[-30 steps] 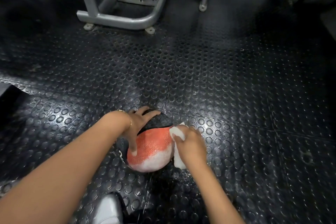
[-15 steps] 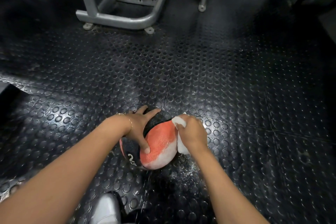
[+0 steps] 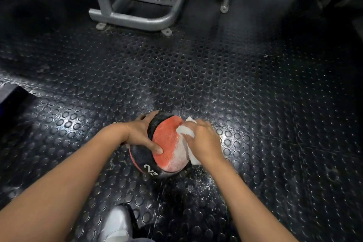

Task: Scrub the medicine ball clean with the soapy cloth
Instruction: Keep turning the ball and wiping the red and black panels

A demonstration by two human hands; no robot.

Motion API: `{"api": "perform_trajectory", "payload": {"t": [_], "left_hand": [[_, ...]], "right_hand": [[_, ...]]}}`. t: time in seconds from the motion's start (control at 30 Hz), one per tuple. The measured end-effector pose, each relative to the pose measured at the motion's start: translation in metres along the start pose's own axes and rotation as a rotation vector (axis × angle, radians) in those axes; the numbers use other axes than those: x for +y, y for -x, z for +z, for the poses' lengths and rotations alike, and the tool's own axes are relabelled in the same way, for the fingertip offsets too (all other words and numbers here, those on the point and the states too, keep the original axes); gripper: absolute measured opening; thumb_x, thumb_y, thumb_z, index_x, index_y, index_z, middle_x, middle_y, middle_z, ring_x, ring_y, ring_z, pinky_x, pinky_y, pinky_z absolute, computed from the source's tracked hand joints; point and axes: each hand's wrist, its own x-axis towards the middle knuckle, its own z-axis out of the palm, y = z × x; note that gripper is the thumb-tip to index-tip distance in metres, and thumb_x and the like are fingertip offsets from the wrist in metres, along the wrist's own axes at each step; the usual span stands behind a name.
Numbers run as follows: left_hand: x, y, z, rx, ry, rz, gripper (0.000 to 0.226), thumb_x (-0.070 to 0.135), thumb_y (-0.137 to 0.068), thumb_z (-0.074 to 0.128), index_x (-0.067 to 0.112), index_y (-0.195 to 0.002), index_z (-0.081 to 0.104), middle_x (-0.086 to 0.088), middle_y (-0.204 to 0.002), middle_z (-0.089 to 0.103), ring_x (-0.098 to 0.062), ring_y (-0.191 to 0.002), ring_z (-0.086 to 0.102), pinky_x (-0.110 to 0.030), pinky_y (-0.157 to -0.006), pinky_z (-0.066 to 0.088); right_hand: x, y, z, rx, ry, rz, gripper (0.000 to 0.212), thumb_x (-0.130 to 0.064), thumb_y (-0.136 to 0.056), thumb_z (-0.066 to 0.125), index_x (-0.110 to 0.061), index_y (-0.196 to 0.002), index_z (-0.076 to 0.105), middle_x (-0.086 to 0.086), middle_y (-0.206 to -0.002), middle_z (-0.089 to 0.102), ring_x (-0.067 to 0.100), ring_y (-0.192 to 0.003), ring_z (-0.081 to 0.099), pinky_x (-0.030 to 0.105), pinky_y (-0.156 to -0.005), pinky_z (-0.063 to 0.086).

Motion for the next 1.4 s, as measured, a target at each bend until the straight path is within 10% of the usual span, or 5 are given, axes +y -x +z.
{"api": "perform_trajectory", "payload": {"t": [0.53,0.7,1.03,1.23,1.4], "left_hand": [[-0.016,0.015,0.034,0.222,0.327,-0.056,0.129,0.044,-0.059,0.083,0.038,-0.146,-0.012,-0.013,-0.154,0.007,-0.032,-0.140,0.020,-0.053,-0.099,0.042],[-0.017,0.015,0.027,0.161,0.370,-0.087,0.149,0.062,-0.034,0.086,0.045,-0.144,-0.014,-0.006,-0.154,0.010,-0.034,-0.134,0.031,-0.044,-0.057,0.058],[-0.010,0.015,0.018,0.131,0.487,-0.134,0.150,0.068,-0.024,0.077,0.043,-0.144,-0.009,-0.009,-0.145,0.033,-0.034,-0.095,0.064,-0.051,-0.058,0.058],[0.002,0.010,0.018,0.153,0.455,-0.162,0.133,0.060,-0.050,0.083,0.036,-0.146,-0.007,-0.009,-0.145,0.035,-0.036,-0.116,0.052,-0.048,-0.084,0.052],[0.002,0.009,0.018,0.175,0.472,-0.197,0.123,0.055,-0.059,0.078,0.039,-0.146,-0.007,-0.008,-0.143,0.035,-0.035,-0.106,0.057,-0.037,-0.048,0.056]], "right_hand": [[-0.016,0.013,0.007,0.048,0.097,-0.151,0.037,-0.026,-0.088,0.054,-0.033,-0.124,0.052,-0.005,-0.124,0.048,0.016,-0.116,0.036,0.030,-0.093,0.033],[-0.008,0.022,0.011,0.129,0.036,-0.104,0.040,-0.019,-0.081,0.063,-0.028,-0.120,0.058,-0.001,-0.120,0.052,0.021,-0.112,0.042,0.034,-0.089,0.039],[-0.015,0.021,0.028,0.254,-0.026,-0.084,0.041,-0.013,-0.074,0.068,-0.026,-0.113,0.063,0.002,-0.106,0.057,0.025,-0.100,0.050,0.033,-0.079,0.043],[-0.010,0.021,0.026,0.306,-0.005,-0.120,0.039,-0.014,-0.073,0.069,-0.026,-0.109,0.065,0.000,-0.103,0.058,0.024,-0.096,0.051,0.033,-0.077,0.043],[-0.011,0.010,0.025,0.257,-0.011,-0.066,0.038,-0.016,-0.079,0.064,-0.025,-0.116,0.061,0.001,-0.111,0.056,0.024,-0.103,0.047,0.031,-0.081,0.038]]}}
